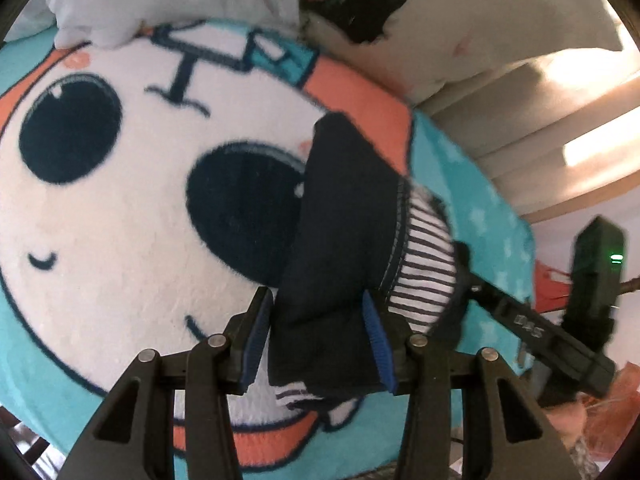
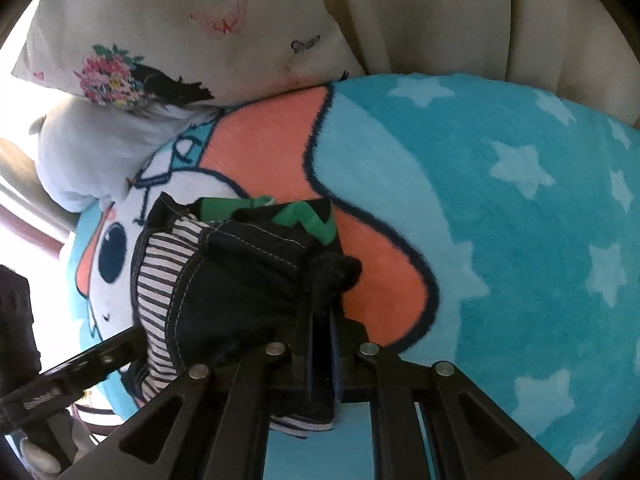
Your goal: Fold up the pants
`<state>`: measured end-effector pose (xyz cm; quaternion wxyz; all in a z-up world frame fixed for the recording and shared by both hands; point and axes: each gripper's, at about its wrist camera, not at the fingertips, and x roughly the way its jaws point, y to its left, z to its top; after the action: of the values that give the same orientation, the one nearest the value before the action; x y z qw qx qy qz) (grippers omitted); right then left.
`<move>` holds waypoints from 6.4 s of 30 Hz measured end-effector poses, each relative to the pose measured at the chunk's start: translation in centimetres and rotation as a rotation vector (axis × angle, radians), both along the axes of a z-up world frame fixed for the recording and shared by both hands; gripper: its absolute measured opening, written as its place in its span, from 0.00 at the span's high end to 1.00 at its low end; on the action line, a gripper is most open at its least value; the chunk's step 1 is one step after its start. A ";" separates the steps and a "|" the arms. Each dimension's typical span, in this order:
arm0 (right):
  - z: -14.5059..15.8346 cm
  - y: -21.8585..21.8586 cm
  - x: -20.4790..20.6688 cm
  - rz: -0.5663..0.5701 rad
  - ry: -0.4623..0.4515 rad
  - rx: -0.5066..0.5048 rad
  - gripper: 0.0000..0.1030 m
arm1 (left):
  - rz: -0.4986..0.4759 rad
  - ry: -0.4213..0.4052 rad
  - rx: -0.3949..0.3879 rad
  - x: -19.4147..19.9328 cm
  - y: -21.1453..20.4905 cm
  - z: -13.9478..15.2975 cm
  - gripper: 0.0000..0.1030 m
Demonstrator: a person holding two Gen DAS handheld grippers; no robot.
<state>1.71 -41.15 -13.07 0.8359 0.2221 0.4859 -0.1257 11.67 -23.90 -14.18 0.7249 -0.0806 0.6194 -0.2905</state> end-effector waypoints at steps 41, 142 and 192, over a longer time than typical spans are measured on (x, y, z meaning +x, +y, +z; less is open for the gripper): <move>6.5 6.5 -2.9 -0.159 -0.179 -0.176 0.51 | -0.026 -0.222 0.079 -1.6 13.7 7.9 0.53; -0.4 -0.4 2.3 0.082 -0.152 0.345 0.78 | -0.098 0.095 -0.238 6.6 -2.8 1.1 0.60; 7.3 8.6 -5.0 0.026 -0.130 -0.207 0.34 | -0.128 -0.425 0.112 -3.8 5.8 10.0 0.43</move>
<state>-3.25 -32.56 -5.77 0.8857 0.1359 0.4180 -0.1498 7.82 -18.05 -4.23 0.8225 0.0623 0.4716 -0.3117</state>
